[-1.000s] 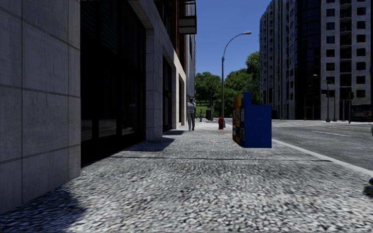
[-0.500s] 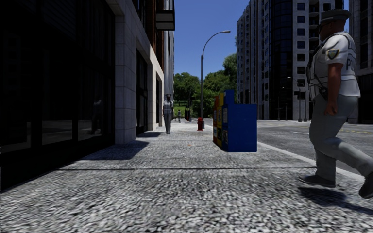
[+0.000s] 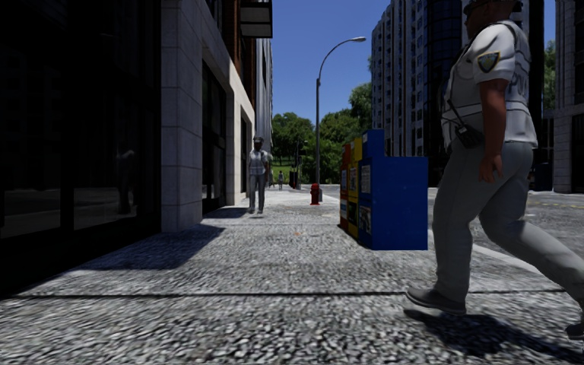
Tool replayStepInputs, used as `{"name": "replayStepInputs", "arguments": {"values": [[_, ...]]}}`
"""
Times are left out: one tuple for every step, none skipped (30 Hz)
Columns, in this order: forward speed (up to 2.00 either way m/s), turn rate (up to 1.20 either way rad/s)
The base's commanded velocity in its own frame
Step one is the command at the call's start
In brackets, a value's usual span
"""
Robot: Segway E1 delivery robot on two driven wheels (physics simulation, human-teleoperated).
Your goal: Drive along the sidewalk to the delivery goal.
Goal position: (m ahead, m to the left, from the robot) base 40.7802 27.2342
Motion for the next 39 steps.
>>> {"name": "replayStepInputs", "arguments": {"values": [[0.00, 0.00], [0.00, 0.00], [0.00, 0.00], [0.00, 0.00], [0.00, 0.00], [0.00, 0.00], [0.00, 0.00], [0.00, 0.00], [0.00, 0.00], [0.00, 0.00], [0.00, 0.00], [0.00, 0.00], [0.00, 0.00], [0.00, 0.00], [0.00, 0.00], [0.00, 0.00], [0.00, 0.00], [0.00, 0.00], [0.00, 0.00], [0.00, 0.00], [0.00, 0.00], [0.00, 0.00], [0.00, 0.00], [0.00, 0.00], [0.00, 0.00], [0.00, 0.00], [0.00, 0.00], [0.00, 0.00], [0.00, 0.00], [0.00, 0.00], [0.00, 0.00], [0.00, 0.00], [0.00, 0.00], [0.00, 0.00], [0.00, 0.00], [0.00, 0.00], [0.00, 0.00], [0.09, 0.00], [0.09, 0.00]]}}
